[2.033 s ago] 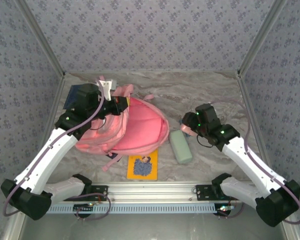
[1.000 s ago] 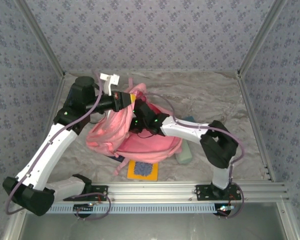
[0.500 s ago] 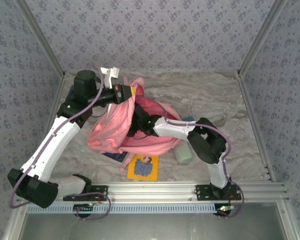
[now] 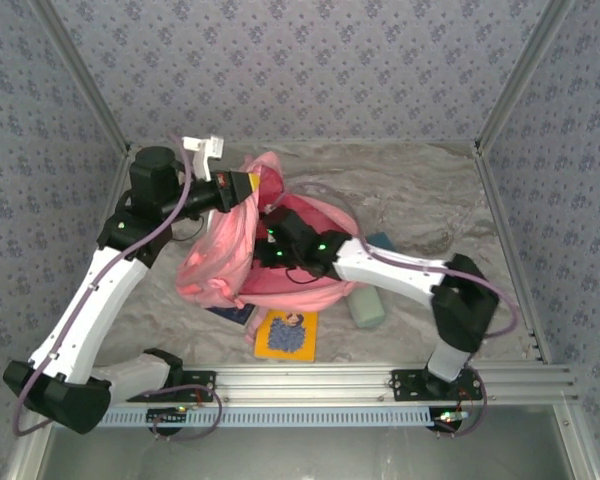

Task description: Pack the student bag

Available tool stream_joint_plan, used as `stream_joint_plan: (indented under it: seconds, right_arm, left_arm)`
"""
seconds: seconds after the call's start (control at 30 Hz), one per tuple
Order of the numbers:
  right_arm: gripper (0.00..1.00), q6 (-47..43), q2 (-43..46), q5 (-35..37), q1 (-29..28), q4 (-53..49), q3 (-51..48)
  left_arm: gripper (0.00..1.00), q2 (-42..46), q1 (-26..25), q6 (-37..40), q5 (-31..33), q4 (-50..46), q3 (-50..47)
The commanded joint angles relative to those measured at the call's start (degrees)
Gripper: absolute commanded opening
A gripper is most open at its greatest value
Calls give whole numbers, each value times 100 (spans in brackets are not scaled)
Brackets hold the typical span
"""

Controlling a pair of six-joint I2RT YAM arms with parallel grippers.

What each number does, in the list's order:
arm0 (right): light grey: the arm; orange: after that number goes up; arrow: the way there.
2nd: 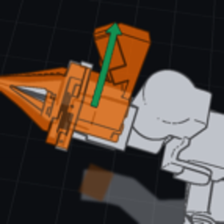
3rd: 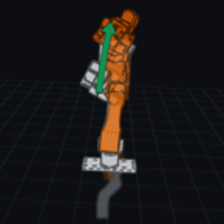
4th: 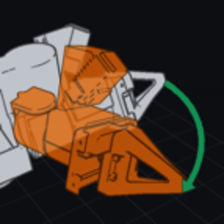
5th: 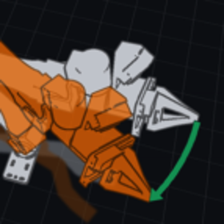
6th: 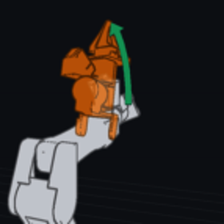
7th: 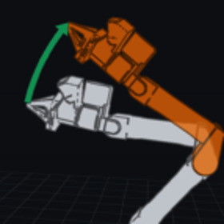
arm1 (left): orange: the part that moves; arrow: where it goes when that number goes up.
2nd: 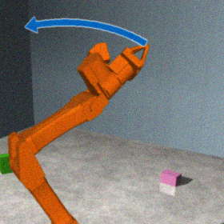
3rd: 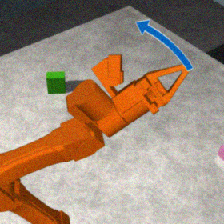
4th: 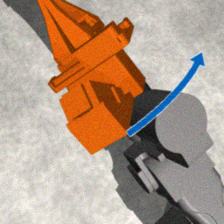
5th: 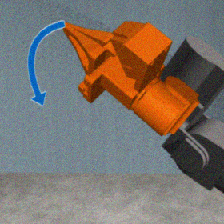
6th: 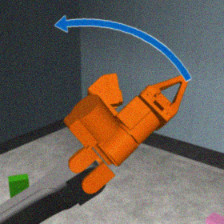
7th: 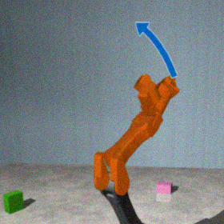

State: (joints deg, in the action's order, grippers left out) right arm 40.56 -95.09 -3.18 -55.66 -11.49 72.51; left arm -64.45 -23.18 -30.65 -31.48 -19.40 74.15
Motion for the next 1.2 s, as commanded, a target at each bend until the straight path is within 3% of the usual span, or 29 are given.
stream_joint_plan:
  seconds: [0.0, 0.1, 0.23, 0.3, 0.37, 0.57, 0.7, 0.8, 1.17]
  right_arm:
    - [100, -398, 777, 322, 311, 72, -630]
    - [100, -778, 1397, 812, 329, -190, -824]
    - [100, -1404, 2148, 977, 341, -438, -1090]
    - [100, -1640, 2576, 1421, 328, -681, -1238]
    - [100, -1747, 3022, 1211, 433, -697, -1591]
    - [100, -1206, 3942, 1890, 909, -1905, -2228]
    - [100, -995, 3692, 1320, 1459, -3306, -2068]
    - [100, -1038, 3568, 1959, 1165, -3504, -2226]
    - [100, -1420, 2228, 1298, 1032, -3568, -2488]
  left_arm:
    - [0, 339, 33, 231, 381, 555, -1]
    - [0, 389, 41, 169, 650, 387, -125]
    - [0, 279, 33, -83, 609, 422, -313]
    - [0, 257, 33, -130, 598, 376, -369]
    - [0, 319, 21, -151, 594, 393, -472]
    - [0, 610, -114, -236, 846, 529, -948]
    - [0, 707, -195, -241, 896, 608, -1277]
    - [0, 822, -218, -188, 1005, 716, -1542]
    - [0, 912, -255, -222, 1002, 871, -1750]
